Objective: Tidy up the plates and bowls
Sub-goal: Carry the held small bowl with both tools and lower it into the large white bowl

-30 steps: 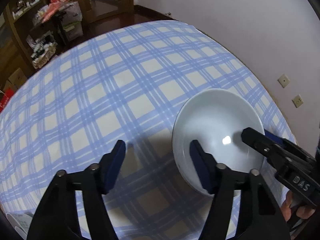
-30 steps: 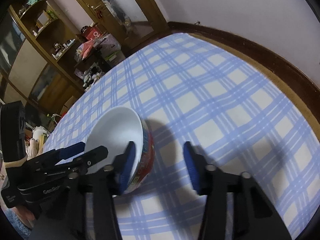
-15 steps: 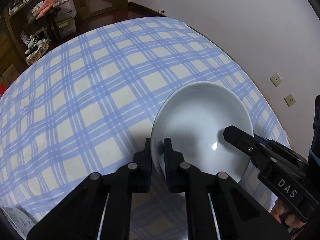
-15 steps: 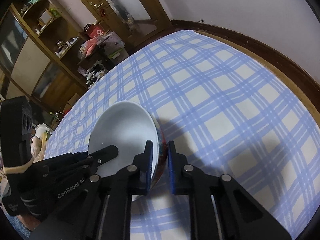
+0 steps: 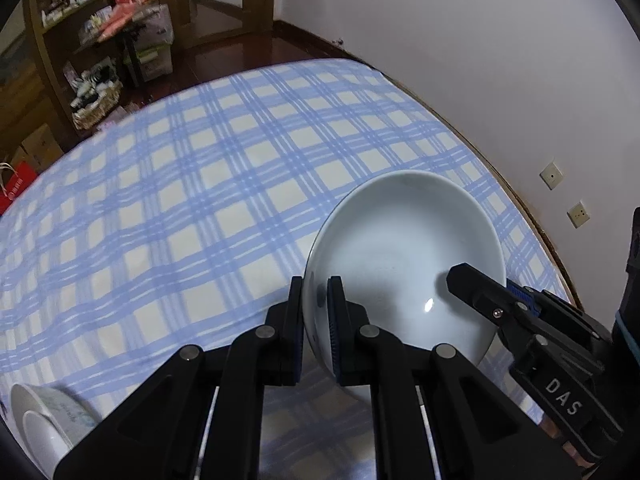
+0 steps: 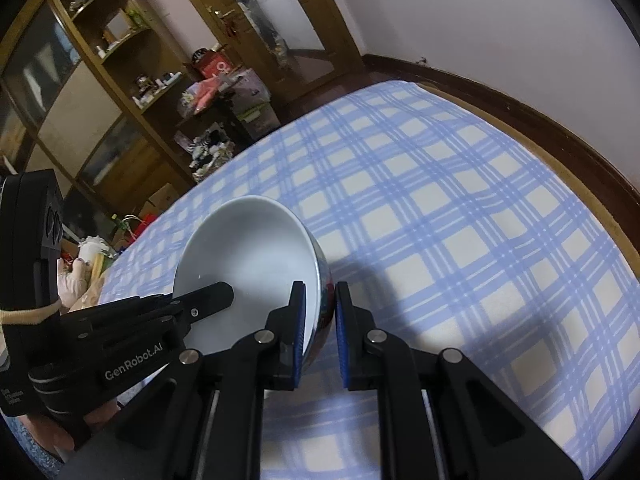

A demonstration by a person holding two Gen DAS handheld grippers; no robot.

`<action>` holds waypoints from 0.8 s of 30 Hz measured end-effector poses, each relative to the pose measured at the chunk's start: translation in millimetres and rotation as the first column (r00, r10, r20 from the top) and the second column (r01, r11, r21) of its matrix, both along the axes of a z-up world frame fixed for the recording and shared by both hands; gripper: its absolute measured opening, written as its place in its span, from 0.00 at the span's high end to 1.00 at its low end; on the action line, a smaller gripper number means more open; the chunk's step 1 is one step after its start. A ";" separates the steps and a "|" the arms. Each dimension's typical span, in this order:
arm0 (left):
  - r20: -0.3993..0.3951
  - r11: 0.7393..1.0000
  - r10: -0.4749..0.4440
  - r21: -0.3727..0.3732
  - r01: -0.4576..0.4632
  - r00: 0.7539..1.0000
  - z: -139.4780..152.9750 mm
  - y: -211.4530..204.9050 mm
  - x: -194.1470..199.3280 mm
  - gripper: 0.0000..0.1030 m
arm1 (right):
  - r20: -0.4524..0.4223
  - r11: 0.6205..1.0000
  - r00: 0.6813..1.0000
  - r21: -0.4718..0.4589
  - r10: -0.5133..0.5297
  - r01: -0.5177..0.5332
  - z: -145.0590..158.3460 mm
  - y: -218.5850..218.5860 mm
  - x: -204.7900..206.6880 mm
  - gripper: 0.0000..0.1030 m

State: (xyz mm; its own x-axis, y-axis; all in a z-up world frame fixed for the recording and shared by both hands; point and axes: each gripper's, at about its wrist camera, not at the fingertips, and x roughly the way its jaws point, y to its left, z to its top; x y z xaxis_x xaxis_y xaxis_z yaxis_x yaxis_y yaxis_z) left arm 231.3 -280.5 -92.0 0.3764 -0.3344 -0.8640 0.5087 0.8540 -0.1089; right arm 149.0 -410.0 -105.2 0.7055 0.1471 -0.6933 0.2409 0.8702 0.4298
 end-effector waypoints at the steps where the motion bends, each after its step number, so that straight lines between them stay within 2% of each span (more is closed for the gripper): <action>1: 0.016 1.000 0.004 0.000 -0.004 1.000 4.3 3.9 -3.4 0.89 | 0.006 1.000 1.000 -0.014 0.007 -0.007 5.7 6.6 -2.0 0.86; 9: 0.039 0.998 0.059 -0.014 -0.058 0.997 35.1 45.6 -22.6 0.89 | 0.038 0.994 0.997 -0.091 0.060 -0.056 38.2 50.3 -13.9 0.86; 17: 0.073 0.994 0.110 -0.023 -0.108 0.991 65.3 93.2 -47.6 0.89 | 0.080 0.987 0.990 -0.117 0.117 -0.107 66.1 92.1 -30.0 0.86; 24: 0.086 0.987 0.158 -0.049 -0.154 0.984 80.2 135.3 -69.4 0.89 | 0.104 0.981 0.982 -0.127 0.159 -0.145 84.1 129.6 -42.8 0.86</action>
